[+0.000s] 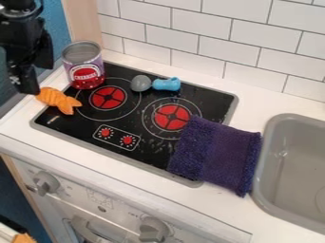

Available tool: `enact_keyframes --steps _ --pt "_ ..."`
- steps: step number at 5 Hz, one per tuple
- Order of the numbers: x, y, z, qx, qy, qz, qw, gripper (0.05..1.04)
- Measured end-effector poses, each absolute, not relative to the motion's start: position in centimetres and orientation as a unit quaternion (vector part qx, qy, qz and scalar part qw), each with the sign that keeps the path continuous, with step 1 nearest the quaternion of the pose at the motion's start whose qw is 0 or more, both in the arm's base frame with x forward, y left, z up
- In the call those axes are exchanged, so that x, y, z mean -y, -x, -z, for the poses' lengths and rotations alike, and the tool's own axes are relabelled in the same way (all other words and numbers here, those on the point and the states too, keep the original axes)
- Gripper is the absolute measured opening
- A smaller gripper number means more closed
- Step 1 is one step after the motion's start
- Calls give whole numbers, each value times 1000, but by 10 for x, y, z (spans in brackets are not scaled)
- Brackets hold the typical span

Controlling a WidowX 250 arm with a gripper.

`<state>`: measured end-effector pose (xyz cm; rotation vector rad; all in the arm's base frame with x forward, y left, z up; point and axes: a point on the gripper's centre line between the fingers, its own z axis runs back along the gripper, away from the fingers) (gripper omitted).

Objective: Move the orange object to the lower middle of the burner

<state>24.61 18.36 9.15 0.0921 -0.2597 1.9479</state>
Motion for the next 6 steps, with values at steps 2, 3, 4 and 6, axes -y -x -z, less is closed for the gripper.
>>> enact_keyframes --steps 2,3,4,6 --pt "-206 -258 -59 69 -7 -825 561 999" --pt "-204 -264 -50 53 44 -812 580 999" --pt "-199 -269 -44 64 99 -784 609 999" --pt "-198 -268 -28 64 62 -788 609 999"
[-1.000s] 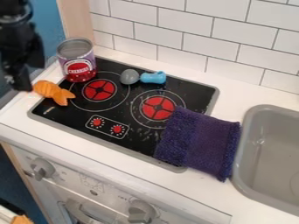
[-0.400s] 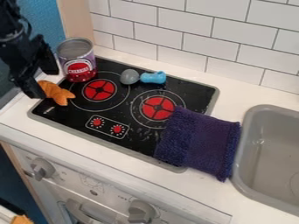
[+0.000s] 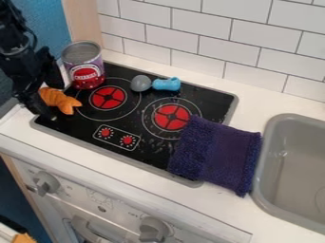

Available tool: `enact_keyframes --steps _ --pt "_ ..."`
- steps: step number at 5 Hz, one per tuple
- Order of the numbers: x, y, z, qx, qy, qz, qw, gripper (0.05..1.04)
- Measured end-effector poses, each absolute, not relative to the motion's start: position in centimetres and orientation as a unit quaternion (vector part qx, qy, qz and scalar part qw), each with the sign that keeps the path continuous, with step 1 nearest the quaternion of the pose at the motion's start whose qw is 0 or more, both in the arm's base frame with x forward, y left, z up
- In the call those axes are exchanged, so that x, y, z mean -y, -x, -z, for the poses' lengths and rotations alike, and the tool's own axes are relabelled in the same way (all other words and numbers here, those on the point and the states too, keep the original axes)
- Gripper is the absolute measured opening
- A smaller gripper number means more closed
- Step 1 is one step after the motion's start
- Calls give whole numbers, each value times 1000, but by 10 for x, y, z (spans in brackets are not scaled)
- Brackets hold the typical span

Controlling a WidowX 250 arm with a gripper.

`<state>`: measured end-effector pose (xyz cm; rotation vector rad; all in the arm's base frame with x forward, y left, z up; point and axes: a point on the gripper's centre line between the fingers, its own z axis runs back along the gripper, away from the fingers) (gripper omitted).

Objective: Move the orange object to the lower middle of the burner

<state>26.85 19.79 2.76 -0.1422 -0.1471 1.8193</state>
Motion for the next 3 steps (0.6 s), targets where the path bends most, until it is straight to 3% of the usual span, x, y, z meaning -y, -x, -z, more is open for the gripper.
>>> enact_keyframes --steps 1,2,3 --pt "-194 -273 -20 58 4 -787 615 976" --pt "-195 -274 -21 73 -21 -788 611 708" --pt "-195 -275 -21 75 -20 -787 612 470"
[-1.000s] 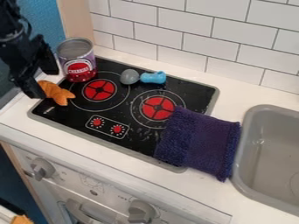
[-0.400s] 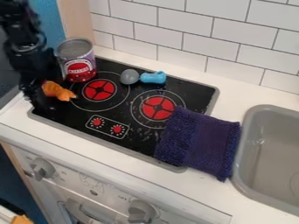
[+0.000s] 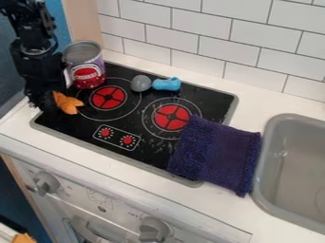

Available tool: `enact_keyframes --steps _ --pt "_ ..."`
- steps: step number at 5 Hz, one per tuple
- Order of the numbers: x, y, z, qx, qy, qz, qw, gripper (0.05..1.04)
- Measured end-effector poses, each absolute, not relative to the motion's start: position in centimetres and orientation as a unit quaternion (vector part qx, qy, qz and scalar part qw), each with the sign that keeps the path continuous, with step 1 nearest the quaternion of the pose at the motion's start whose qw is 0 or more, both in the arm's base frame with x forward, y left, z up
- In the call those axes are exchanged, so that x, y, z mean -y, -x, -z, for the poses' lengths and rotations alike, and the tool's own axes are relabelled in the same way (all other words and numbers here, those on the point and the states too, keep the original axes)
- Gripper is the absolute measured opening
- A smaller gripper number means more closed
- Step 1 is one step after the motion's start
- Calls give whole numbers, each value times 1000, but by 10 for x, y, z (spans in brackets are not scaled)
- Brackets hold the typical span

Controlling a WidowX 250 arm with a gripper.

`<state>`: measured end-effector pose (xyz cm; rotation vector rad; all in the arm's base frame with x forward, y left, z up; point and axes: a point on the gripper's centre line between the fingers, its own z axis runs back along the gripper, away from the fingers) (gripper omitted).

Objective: Move the orange object to the lower middle of the burner

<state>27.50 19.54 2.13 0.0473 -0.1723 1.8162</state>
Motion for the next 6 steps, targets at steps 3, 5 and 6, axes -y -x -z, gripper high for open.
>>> enact_keyframes --steps 3,5,6 --pt "-191 -276 -33 50 -15 -787 614 435" --pt "-177 -290 -89 105 0 -760 642 433" --pt "-140 -291 -103 129 -16 -730 671 433"
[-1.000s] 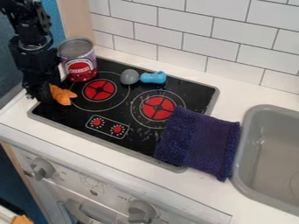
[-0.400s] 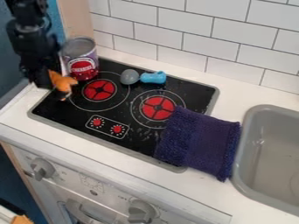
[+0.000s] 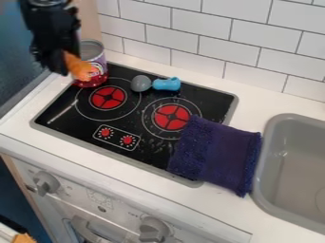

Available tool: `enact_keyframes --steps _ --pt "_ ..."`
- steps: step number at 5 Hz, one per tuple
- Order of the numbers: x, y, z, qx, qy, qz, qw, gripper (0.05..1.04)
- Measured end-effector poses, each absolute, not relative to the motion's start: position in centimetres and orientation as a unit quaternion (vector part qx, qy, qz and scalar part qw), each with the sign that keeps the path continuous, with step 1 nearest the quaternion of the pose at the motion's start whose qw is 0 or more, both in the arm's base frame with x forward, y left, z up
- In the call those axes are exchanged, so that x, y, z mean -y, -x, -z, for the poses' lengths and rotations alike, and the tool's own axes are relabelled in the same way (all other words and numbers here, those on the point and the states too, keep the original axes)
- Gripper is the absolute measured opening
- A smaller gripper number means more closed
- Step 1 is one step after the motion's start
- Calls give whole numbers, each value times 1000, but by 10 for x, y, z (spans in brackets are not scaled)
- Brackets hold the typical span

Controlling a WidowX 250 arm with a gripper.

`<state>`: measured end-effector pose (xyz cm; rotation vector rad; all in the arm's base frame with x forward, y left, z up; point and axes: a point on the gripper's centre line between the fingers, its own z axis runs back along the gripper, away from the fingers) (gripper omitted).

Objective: Move the orange object to the lower middle of the burner

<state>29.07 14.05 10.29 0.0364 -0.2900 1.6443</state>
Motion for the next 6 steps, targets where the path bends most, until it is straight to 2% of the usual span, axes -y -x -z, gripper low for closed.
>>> enact_keyframes --steps 1,2,4,5,6 --pt "-95 -287 -103 115 -12 -701 703 433" --pt "-52 -289 -95 78 -8 -638 766 433" --pt "-36 -305 -66 17 -5 -425 905 433" --pt "-27 -306 -60 4 4 -321 947 433" --pt "-27 -307 -54 -4 22 -256 966 433"
